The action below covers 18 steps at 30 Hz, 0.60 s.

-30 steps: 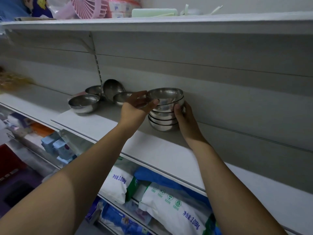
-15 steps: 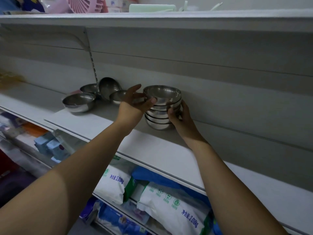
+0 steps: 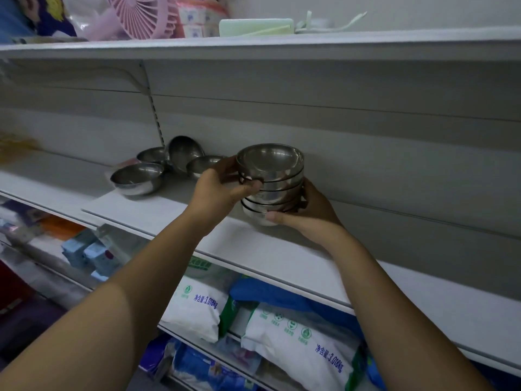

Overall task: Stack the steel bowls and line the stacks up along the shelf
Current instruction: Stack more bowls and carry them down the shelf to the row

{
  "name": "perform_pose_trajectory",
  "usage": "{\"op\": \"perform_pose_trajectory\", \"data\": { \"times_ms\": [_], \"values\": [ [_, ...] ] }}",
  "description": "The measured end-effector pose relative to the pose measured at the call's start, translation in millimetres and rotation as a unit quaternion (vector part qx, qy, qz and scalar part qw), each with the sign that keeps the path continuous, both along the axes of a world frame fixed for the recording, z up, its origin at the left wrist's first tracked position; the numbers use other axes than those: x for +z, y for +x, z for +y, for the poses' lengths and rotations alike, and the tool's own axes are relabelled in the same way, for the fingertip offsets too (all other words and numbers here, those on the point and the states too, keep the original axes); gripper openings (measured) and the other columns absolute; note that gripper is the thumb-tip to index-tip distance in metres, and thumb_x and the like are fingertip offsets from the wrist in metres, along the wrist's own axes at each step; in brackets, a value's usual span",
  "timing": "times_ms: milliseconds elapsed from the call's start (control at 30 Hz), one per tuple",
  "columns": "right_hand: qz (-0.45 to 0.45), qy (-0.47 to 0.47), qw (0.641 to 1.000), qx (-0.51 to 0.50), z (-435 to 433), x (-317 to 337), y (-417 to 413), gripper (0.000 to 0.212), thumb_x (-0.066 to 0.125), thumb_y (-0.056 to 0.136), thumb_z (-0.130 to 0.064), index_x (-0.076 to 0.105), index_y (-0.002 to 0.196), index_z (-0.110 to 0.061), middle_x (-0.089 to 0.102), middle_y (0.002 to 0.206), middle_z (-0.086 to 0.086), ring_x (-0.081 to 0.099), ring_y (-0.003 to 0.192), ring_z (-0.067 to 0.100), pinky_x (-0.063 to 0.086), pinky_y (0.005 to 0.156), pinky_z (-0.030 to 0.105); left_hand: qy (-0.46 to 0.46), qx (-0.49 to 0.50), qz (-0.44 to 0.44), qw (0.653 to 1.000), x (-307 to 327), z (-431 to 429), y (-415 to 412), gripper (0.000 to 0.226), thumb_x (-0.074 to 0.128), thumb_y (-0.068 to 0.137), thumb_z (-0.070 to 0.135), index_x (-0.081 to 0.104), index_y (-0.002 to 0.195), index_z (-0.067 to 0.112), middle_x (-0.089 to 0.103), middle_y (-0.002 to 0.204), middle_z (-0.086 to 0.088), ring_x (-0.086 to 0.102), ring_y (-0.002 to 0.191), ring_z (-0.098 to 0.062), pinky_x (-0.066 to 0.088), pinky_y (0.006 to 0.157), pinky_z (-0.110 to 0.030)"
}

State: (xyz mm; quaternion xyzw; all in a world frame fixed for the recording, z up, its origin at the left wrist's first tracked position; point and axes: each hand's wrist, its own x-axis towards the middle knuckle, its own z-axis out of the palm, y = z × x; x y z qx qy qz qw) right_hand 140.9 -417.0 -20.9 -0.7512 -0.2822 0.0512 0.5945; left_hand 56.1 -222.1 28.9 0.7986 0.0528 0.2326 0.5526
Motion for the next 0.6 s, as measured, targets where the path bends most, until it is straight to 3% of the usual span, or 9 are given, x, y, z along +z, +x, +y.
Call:
{"op": "perform_pose_trajectory", "data": {
  "times_ms": [167, 267, 433, 600],
  "values": [
    [-0.041, -0.028, 0.999, 0.004, -17, 23, -32, 0.083, 0.099, 0.056, -0.036, 0.058, 0.128, -0.038, 0.07, 0.117, -0.021, 0.066, 0.104, -0.006, 0.054, 0.086, 0.017, -0.039, -0.004, -0.025, 0.999, 12, -10, -43, 0.048, 0.085, 0.078, 0.018, 0.067, 0.122, 0.016, 0.076, 0.113, 0.0, 0.07, 0.11, -0.013, 0.054, 0.103, -0.037],
    [-0.046, -0.017, 0.999, 0.017, -34, 30, -57, 0.081, 0.098, 0.059, -0.033, 0.058, 0.13, -0.034, 0.071, 0.119, -0.018, 0.067, 0.105, -0.003, 0.054, 0.086, 0.016, -0.052, -0.008, -0.043, 0.998, 14, -26, -66, 0.055, 0.088, 0.074, 0.019, 0.067, 0.125, 0.014, 0.076, 0.114, -0.002, 0.071, 0.111, -0.017, 0.054, 0.102, -0.04],
    [-0.02, -0.004, 1.0, 0.004, -69, 25, -99, 0.081, 0.098, 0.056, -0.04, 0.06, 0.127, -0.036, 0.07, 0.12, -0.016, 0.066, 0.111, 0.003, 0.056, 0.096, 0.029, -0.037, -0.006, -0.053, 0.998, 13, -65, -100, 0.063, 0.088, 0.073, 0.024, 0.065, 0.131, 0.017, 0.075, 0.116, 0.005, 0.069, 0.108, -0.005, 0.054, 0.089, -0.02],
    [-0.01, -0.01, 0.999, -0.03, -114, 29, -131, 0.084, 0.097, 0.053, -0.045, 0.059, 0.127, -0.04, 0.069, 0.121, -0.019, 0.063, 0.112, -0.004, 0.053, 0.095, 0.023, -0.033, -0.018, -0.044, 0.998, 17, -106, -121, 0.082, 0.083, 0.059, 0.047, 0.062, 0.135, 0.027, 0.071, 0.121, 0.014, 0.066, 0.111, 0.0, 0.053, 0.088, -0.017]
  ]
}}
